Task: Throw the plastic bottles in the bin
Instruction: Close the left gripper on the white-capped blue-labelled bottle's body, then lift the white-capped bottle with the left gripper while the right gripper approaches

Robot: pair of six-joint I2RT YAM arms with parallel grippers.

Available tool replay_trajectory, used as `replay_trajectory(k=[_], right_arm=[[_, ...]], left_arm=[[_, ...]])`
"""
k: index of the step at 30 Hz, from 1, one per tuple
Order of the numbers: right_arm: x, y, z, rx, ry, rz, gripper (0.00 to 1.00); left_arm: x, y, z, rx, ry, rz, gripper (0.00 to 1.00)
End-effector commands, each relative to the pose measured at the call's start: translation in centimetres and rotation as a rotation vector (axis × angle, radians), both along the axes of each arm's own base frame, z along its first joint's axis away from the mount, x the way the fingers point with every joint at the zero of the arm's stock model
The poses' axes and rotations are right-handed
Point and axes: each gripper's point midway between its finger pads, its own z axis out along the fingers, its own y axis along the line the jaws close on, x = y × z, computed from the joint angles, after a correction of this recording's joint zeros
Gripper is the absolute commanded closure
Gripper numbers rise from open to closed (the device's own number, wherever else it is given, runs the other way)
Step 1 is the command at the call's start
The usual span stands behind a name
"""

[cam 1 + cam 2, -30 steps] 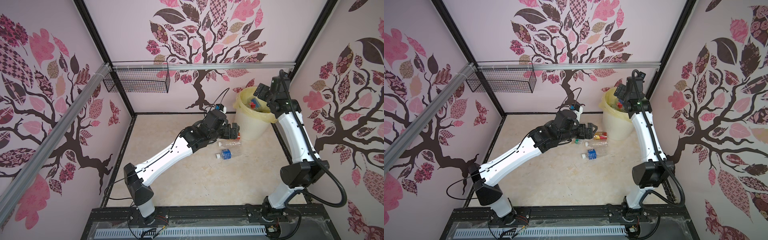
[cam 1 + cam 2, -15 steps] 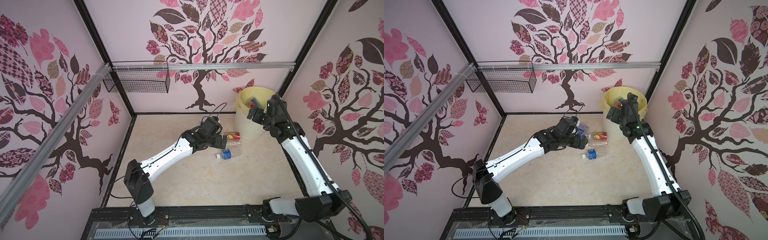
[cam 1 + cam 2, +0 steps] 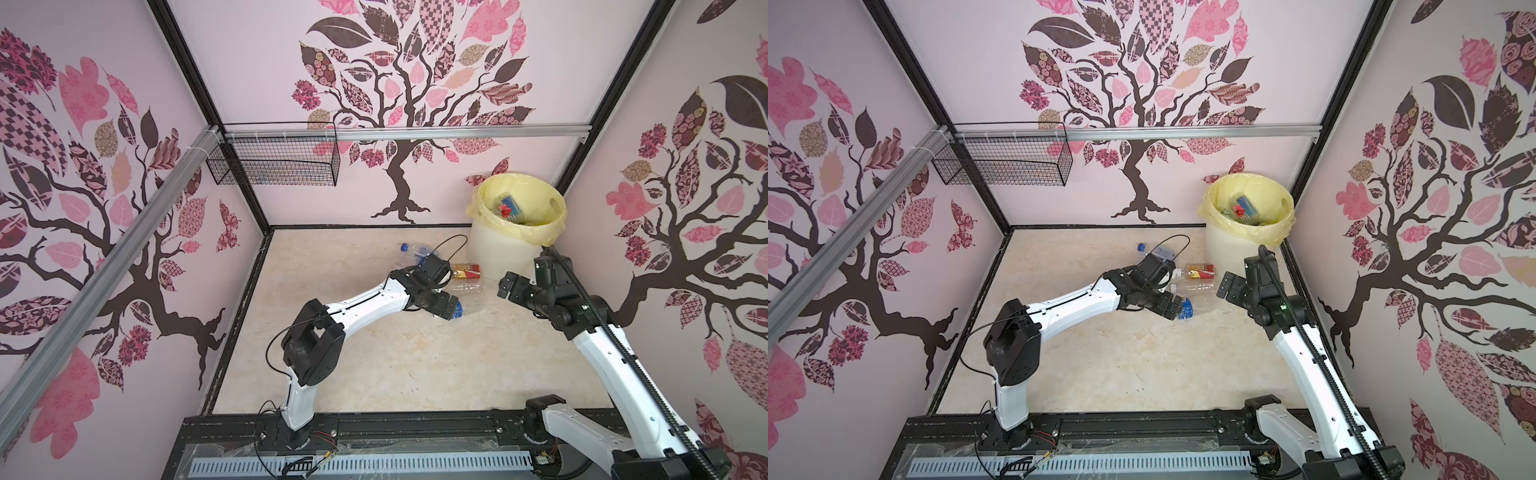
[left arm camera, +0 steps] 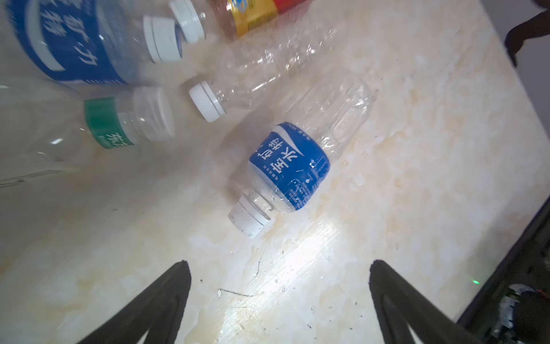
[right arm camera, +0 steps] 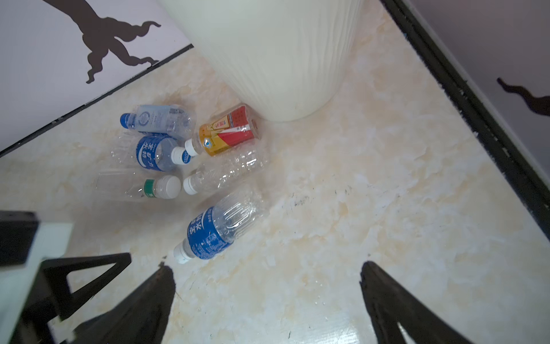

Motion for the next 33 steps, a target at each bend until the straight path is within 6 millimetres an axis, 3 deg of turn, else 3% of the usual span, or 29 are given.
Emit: replay_trajectory(k=[1, 5, 15, 18, 24, 33], right_arm=[[-1.9, 1.4, -1.3, 0.12, 0.065, 0.015, 0.0], [-2.6, 1.7, -2.3, 0.132, 0.099, 0.032, 0.0], [-2.3, 1.5, -1.0, 0.1, 0.105, 0.055, 0.0], [-2.0, 1.3, -0.5, 0.087, 0.097, 0.049, 0.0], [-1.9, 1.1, -0.4, 0.084, 0.096, 0.04, 0.0], [-2.1, 0.5, -0.6, 0.089, 0.098, 0.015, 0.0]], left_arm=[[0.8, -1.7, 1.0, -0.025, -0.028, -0.043, 0.03], [1.3, -3.0, -0.2, -0.034, -0.035, -0.049, 0.03], [2.6, -6.6, -2.7, -0.049, -0.049, -0.079, 0.03], [3.2, -6.5, -4.3, -0.018, -0.033, -0.069, 0.04], [3.1, -6.6, -5.5, -0.018, -0.017, -0.082, 0.08], [2.2, -7.2, -6.1, -0.041, 0.024, -0.133, 0.21]])
